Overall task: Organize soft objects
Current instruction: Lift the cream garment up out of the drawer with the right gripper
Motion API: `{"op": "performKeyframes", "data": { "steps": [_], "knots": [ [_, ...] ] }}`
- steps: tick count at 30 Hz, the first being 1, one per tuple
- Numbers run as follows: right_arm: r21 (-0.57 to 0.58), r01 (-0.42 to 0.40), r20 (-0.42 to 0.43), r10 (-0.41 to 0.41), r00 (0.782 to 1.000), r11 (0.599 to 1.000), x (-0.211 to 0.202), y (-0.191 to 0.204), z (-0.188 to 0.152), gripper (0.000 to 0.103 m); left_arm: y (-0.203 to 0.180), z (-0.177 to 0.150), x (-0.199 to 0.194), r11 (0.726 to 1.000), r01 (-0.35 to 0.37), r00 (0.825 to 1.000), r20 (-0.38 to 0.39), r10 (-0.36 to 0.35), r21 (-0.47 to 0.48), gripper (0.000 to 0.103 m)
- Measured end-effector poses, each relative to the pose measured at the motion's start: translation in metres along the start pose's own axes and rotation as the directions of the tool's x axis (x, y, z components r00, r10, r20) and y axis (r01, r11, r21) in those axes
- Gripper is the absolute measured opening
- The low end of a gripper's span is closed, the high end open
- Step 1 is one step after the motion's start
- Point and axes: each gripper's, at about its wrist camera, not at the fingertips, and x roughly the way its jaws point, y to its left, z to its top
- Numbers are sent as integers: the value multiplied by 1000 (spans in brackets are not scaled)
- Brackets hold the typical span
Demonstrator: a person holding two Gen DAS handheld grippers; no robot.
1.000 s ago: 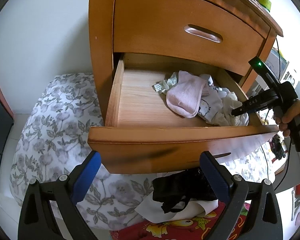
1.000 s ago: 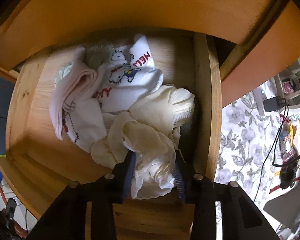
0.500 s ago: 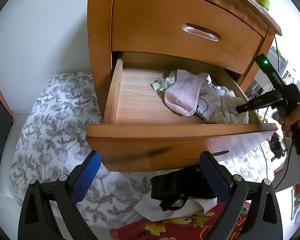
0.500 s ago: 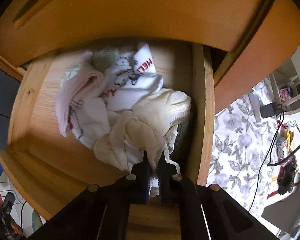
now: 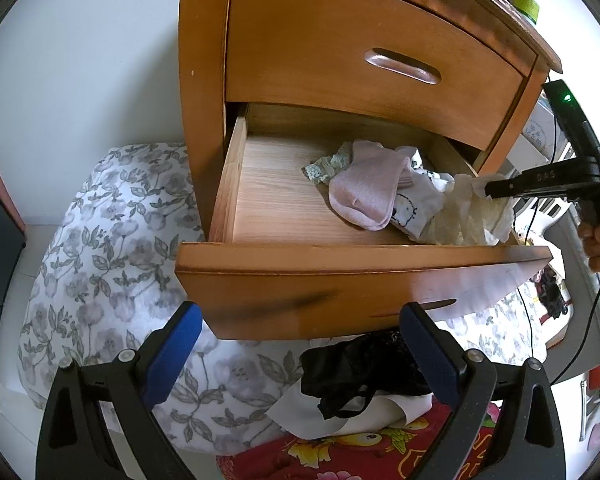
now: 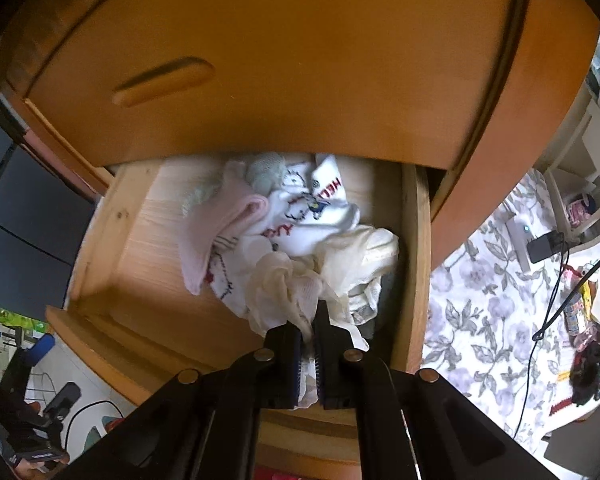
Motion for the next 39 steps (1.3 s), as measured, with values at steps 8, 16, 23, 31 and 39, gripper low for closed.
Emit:
{"op": "performKeyframes", "data": {
  "steps": [8,16,23,31,39],
  "knots": [
    [-26,-34,82,36,996,999,-28,14,3,5,-1,0,-1,1000,-1,1000,-1,1,-2,99],
    [-27,-48,150,51,987,999,-54,19,4,5,-2,1,-5,1000,1,1000,7,-1,-3,99],
    [-26,-54,201,58,978,998,-78,22,8,5,-2,1,-7,1000,0,1000,10,0,-1,99],
    [-41,-61,294,70,953,997,-118,29,13,5,-4,0,-14,1000,-4,1000,21,4,0,99],
    [-52,-57,380,73,922,997,-160,34,11,5,-7,0,-22,1000,0,999,38,0,7,99]
  ]
}}
